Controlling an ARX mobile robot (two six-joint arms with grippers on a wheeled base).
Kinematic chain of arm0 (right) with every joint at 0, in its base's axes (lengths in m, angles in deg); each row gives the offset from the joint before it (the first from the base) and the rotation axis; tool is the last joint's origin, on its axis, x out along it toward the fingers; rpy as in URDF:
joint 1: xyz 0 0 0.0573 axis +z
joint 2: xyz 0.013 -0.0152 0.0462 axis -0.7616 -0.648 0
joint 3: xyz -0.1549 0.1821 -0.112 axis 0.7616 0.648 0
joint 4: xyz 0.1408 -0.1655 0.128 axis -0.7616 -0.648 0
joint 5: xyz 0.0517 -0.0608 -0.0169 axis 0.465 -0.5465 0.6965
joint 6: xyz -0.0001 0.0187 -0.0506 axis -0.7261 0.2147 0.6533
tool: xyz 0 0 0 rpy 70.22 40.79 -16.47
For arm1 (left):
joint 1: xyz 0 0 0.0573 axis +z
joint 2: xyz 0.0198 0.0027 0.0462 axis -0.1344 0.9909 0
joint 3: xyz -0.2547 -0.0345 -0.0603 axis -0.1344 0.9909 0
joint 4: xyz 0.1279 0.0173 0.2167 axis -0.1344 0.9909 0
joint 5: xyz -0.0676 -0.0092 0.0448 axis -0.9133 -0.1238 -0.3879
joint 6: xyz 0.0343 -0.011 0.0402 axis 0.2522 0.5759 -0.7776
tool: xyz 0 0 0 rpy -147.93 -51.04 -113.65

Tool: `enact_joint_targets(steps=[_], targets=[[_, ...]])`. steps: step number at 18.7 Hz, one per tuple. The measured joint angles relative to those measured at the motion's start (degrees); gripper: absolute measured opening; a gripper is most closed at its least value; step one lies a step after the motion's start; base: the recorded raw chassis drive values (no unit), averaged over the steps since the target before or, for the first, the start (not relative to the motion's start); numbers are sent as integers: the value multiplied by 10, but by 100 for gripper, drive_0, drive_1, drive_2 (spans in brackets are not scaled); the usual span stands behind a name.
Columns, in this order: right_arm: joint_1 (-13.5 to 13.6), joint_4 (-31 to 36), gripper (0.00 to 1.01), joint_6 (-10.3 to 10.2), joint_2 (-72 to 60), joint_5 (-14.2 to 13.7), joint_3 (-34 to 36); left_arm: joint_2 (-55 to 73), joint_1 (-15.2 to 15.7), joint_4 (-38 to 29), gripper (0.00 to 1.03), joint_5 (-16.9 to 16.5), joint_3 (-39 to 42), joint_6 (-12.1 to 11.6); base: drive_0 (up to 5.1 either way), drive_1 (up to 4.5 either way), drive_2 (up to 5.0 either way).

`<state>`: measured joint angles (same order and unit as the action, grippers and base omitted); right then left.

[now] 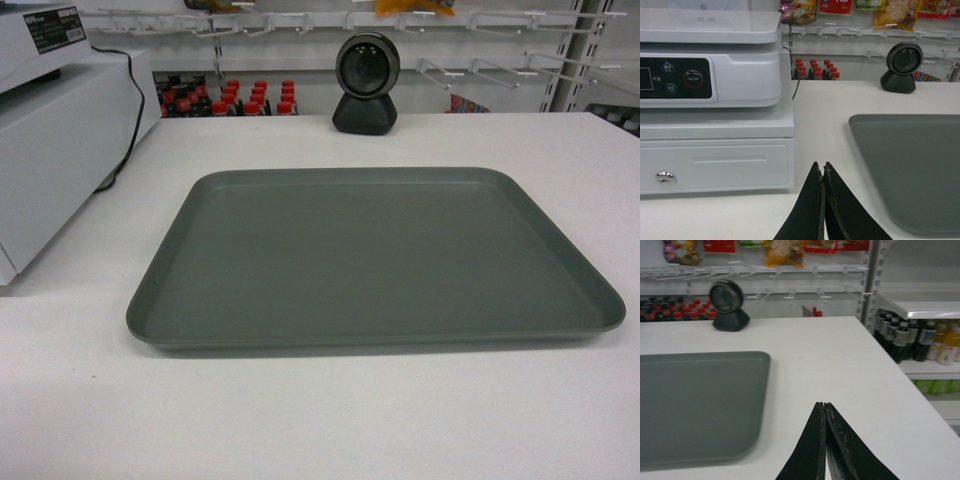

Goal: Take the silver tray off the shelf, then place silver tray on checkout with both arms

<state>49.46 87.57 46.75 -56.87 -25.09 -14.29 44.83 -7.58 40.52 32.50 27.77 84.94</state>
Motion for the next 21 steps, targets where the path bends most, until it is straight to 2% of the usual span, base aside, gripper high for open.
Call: enact_joint_targets(steps=[6, 8, 10, 12, 21], targets=[[1, -44, 2, 0, 76, 7, 29, -79, -3, 56, 1, 0, 21, 0, 0, 0, 0], [1, -56, 2, 0, 97, 7, 33, -90, -2, 42, 1, -1, 37, 0, 0, 0, 0], [1, -69, 2, 0, 114, 7, 37, -104, -2, 60, 1, 0, 37, 0, 0, 0, 0], [1, -48, 2, 0, 122, 7, 53, -125, -2, 79, 1, 0, 37, 0, 0, 0, 0], [1, -134, 2, 0, 204, 6, 53, -205, -2, 158, 1, 0, 37, 0, 0, 0, 0]])
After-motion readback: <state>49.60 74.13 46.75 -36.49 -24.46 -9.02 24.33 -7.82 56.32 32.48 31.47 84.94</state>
